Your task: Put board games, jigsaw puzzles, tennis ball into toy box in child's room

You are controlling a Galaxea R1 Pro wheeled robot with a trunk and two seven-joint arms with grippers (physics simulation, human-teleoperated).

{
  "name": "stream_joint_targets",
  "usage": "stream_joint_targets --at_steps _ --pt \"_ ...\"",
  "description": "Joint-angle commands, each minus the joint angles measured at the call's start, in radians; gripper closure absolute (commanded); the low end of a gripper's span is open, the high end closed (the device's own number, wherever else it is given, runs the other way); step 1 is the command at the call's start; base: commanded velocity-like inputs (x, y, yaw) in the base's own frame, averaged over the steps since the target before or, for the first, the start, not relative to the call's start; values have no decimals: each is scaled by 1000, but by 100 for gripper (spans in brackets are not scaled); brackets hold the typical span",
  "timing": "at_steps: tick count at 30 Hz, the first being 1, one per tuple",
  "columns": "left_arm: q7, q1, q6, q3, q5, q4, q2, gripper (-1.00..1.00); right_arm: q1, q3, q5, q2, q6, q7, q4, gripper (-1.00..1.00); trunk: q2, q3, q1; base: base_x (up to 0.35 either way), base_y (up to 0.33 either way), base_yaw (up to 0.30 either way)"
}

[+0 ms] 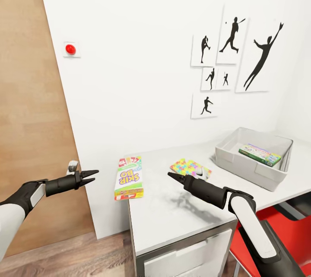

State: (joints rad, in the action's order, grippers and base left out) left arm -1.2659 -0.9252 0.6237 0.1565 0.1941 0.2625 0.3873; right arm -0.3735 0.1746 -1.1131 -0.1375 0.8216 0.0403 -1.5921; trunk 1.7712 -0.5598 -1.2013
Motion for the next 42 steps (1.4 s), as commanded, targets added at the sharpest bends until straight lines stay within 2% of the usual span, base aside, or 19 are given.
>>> stream_joint_targets --at_steps 1,6,8,9,12,16,29,42 --pt "-2 -1 10 -2 5 0 1 -100 -1 0 4 -1 2 4 0 -100 8 -4 -4 0 0 0" --pt "-16 0 11 -2 6 0 18 -100 -1 -1 4 -1 2 5 0 -100 43 -20 -23 0 0 0" --pt "-39 0 12 -2 7 0 33 -100 -1 -1 4 -1 2 5 0 -100 57 -26 -31 0 0 0" --pt "-71 -1 12 -2 7 0 45 -100 -1 0 4 -1 2 5 0 -100 64 -29 -35 0 0 0" --pt "-134 0 13 -2 4 0 56 -100 -1 -2 4 -1 2 6 0 -100 85 -39 -46 0 0 0" --pt "-164 0 14 -3 2 0 62 -100 -1 -2 4 -1 3 6 0 -100 113 -51 -61 0 0 0" --pt "-169 0 13 -5 1 0 64 -100 -1 -4 2 -1 4 8 0 -100 120 -54 -65 0 -1 0" --pt "-167 0 15 -5 1 0 62 -100 -1 -4 2 -1 -2 11 0 -100 120 -54 -65 0 -103 0"
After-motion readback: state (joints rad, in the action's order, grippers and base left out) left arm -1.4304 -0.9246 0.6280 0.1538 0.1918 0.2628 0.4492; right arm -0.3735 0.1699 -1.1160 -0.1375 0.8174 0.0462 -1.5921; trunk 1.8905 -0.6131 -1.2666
